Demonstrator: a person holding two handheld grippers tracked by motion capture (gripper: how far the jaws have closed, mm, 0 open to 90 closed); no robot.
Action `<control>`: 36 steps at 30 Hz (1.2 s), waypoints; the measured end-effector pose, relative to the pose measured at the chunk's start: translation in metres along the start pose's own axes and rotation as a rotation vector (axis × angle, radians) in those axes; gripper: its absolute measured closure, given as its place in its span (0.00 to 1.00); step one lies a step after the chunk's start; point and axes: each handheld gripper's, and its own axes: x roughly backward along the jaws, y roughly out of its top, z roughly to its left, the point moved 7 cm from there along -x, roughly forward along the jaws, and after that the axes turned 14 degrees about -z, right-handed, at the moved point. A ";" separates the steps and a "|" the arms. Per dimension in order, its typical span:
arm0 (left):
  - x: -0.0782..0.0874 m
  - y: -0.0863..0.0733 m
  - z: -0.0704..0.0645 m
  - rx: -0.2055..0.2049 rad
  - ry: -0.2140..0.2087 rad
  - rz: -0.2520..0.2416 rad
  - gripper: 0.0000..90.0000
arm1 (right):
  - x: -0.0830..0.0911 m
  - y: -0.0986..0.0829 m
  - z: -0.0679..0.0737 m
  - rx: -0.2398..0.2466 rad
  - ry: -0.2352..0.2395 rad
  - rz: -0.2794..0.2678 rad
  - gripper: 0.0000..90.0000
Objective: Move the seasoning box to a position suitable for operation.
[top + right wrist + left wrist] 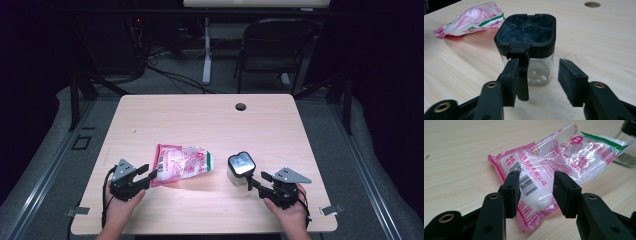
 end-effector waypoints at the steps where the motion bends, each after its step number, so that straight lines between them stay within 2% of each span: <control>1: 0.001 0.000 0.002 0.004 0.016 0.006 0.64 | 0.000 -0.001 0.000 -0.004 0.000 0.007 0.59; 4: 0.001 0.001 0.003 0.009 0.024 0.001 0.64 | 0.001 -0.004 -0.001 -0.004 -0.009 0.036 0.62; 6: 0.000 -0.001 0.003 -0.018 0.042 0.008 0.63 | 0.002 -0.006 -0.001 0.000 -0.009 0.056 0.63; 8: -0.001 0.000 0.002 -0.034 0.036 0.004 0.62 | 0.003 -0.006 -0.001 0.004 -0.012 0.061 0.63; 9: -0.003 0.002 -0.001 -0.042 0.022 -0.019 0.57 | 0.003 -0.007 0.000 0.010 -0.016 0.063 0.64; 13: -0.007 0.002 -0.002 -0.075 0.030 -0.021 0.54 | 0.004 -0.007 0.003 0.004 -0.002 0.064 0.65; 17: -0.005 0.002 -0.003 -0.057 0.010 -0.025 0.56 | 0.004 -0.005 0.009 0.026 0.011 0.063 0.62; 20: -0.004 0.003 -0.003 -0.068 0.013 -0.033 0.63 | 0.005 -0.004 0.016 0.038 0.026 0.056 0.58; 22: -0.003 0.003 -0.003 -0.064 0.011 -0.027 0.63 | 0.004 -0.003 0.019 0.043 0.029 0.050 0.56; 26: -0.004 0.002 -0.003 -0.049 0.013 -0.023 0.64 | -0.004 -0.009 0.017 0.044 -0.006 0.068 0.56; 31: -0.006 -0.001 -0.007 -0.045 -0.030 0.002 0.65 | -0.017 -0.016 0.015 0.030 -0.032 0.106 0.62; 33: -0.005 -0.002 -0.008 -0.061 -0.020 0.000 0.65 | -0.021 -0.017 0.017 0.050 -0.046 0.108 0.65; 36: -0.004 -0.001 -0.008 -0.062 -0.013 -0.008 0.65 | -0.022 -0.016 0.018 0.055 -0.055 0.100 0.68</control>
